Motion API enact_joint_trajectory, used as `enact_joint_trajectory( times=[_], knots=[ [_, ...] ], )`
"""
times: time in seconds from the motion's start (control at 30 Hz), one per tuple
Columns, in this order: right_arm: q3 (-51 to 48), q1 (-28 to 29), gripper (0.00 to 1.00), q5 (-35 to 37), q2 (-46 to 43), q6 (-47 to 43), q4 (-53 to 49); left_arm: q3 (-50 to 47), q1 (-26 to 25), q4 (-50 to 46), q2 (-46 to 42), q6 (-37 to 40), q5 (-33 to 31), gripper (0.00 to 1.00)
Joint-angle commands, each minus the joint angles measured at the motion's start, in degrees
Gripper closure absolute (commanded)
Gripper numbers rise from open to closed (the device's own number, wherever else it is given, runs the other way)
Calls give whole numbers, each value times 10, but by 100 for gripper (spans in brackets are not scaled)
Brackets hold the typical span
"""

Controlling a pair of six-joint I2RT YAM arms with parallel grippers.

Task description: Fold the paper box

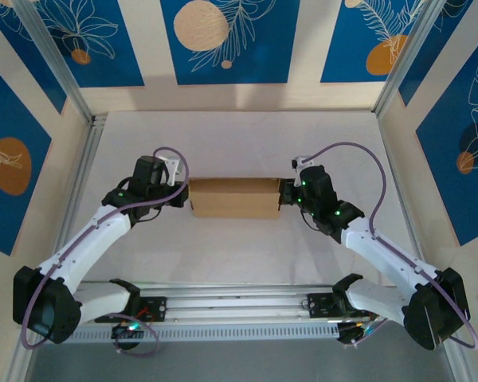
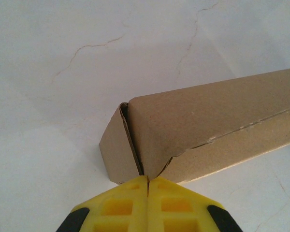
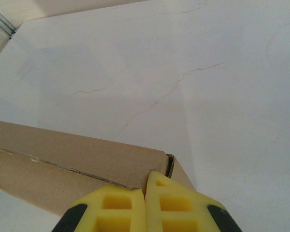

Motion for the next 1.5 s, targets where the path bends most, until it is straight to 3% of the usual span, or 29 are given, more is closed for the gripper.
enact_joint_trajectory(
  times=[0.0, 0.37, 0.53, 0.73, 0.87, 0.93, 1.03, 1.13, 1.27, 1.47],
  knots=[
    [-17, 8, 97, -25, 21, 19, -90, -3, 8, -60, 16, 15, -30, 100],
    [-10, -10, 37, -178, -58, -32, -54, -7, 8, -54, 22, 25, -53, 100],
    [-9, -39, 23, -242, -84, -34, -60, -9, 8, -51, 28, 23, -54, 100],
    [-17, -130, 22, -333, -109, 71, -35, -7, 8, -51, 25, 26, -61, 100],
    [49, -169, 36, -337, -59, 137, -111, -9, 7, -49, 23, 24, -56, 100],
    [108, -168, 45, -332, -7, 139, -186, -10, 6, -49, 23, 24, -58, 100],
    [145, -161, 52, -350, 40, 152, -206, -8, 5, -47, 24, 23, -59, 100],
    [154, -141, 50, -337, 53, 178, -190, -8, 4, -47, 25, 23, -60, 100],
    [196, -101, 40, -274, 89, 183, -242, -8, 2, -49, 26, 23, -62, 100],
    [186, -73, 44, -223, 109, 182, -250, -11, -1, -47, 25, 21, -64, 100]
  ],
)
